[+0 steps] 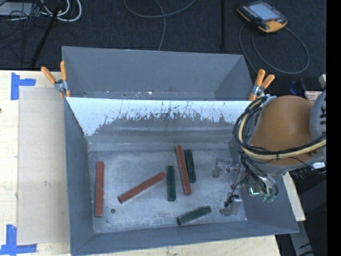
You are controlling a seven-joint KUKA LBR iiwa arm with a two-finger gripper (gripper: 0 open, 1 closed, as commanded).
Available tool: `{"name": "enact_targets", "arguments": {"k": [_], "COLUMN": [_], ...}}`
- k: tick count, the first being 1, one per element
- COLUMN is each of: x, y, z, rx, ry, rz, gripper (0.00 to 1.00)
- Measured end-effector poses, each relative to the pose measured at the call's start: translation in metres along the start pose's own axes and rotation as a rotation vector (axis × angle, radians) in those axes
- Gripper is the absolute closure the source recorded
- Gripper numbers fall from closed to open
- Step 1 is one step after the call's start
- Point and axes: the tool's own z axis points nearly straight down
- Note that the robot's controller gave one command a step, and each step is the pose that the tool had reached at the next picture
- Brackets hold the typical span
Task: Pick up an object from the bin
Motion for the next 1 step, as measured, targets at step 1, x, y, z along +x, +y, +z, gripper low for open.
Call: {"name": "enact_targets", "arguments": {"k": [1], "x": [-0.0017], "y": [0.0002], "z": [-0.0031], "rx": [0.001], "ry": [-0.007], "rz": [-0.002], "gripper": [0.00]}}
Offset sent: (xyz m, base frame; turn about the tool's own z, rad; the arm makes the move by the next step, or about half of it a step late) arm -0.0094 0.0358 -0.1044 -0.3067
